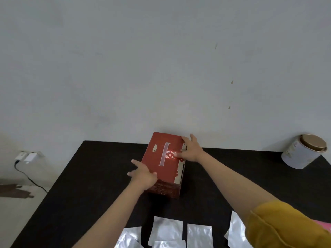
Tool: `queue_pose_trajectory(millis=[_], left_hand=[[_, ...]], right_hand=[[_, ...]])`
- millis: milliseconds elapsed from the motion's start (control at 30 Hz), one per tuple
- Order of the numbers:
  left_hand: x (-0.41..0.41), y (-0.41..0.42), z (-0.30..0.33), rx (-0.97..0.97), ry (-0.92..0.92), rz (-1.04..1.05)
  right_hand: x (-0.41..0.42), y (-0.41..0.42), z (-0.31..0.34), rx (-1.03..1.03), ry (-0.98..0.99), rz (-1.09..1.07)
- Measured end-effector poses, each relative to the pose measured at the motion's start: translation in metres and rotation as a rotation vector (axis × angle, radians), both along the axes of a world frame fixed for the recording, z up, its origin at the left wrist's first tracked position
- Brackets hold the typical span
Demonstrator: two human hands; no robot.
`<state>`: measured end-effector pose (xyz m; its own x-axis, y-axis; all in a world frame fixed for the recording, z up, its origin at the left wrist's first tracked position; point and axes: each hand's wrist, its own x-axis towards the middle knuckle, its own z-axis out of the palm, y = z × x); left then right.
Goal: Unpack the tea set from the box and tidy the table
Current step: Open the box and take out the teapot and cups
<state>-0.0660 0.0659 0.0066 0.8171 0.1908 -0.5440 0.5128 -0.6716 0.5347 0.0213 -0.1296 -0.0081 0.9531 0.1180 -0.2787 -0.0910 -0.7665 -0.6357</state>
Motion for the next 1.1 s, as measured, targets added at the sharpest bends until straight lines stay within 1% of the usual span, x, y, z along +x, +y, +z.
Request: queue_pose_trajectory(millis=[67, 133, 200, 267, 333, 400, 467, 567, 667, 733, 800, 867, 900, 967, 1100], left_hand=[[-0.018, -0.026, -0.002, -0.066, -0.014, 0.107], [-0.027, -0.049, -0.006, -0.108, -0.012, 0.102], [-0.027, -0.061, -0.011, -0.094, -0.013, 0.076], [-0.024, -0.064, -0.014, -0.056, -0.015, 0.054], [-0.019, -0.052, -0.023, -0.027, -0.08, 0.025], [-0.008, -0.032, -0.033, -0.021, -0.164, -0.055], [0.007, -0.009, -0.036, -0.037, -0.177, -0.169], [0.028, 0.013, -0.032, -0.02, -0.171, -0.285], [0.038, 0.019, -0.04, 0.054, -0.275, -0.324], [0.04, 0.022, -0.045, 0.027, -0.309, -0.352], [0.039, 0.025, -0.048, -0.004, -0.309, -0.376], [0.04, 0.027, -0.048, -0.017, -0.3, -0.39], [0.041, 0.028, -0.048, -0.024, -0.29, -0.398], [0.042, 0.03, -0.048, -0.04, -0.27, -0.405], [0.042, 0.03, -0.048, -0.05, -0.265, -0.414]], right_hand=[[0.002, -0.006, -0.007, 0.088, 0.028, 0.004], [0.016, -0.017, -0.033, 0.183, 0.023, 0.005], [0.009, -0.016, -0.023, 0.222, -0.006, -0.012], [-0.006, -0.015, -0.005, 0.179, -0.007, -0.022], [-0.013, -0.022, -0.004, 0.108, -0.013, -0.055], [-0.024, -0.028, -0.007, 0.069, -0.049, -0.094], [-0.037, -0.031, -0.013, 0.034, -0.095, -0.156], [-0.057, -0.027, -0.03, 0.002, -0.205, -0.264], [-0.075, -0.018, -0.047, -0.033, -0.309, -0.329], [-0.084, -0.015, -0.058, -0.046, -0.466, -0.353], [-0.089, -0.013, -0.065, -0.05, -0.65, -0.274], [-0.089, -0.008, -0.065, -0.078, -0.732, -0.126], [-0.089, -0.005, -0.065, -0.09, -0.741, -0.069], [-0.086, 0.003, -0.065, -0.085, -0.735, -0.021], [-0.085, 0.008, -0.067, -0.008, -0.673, -0.065]])
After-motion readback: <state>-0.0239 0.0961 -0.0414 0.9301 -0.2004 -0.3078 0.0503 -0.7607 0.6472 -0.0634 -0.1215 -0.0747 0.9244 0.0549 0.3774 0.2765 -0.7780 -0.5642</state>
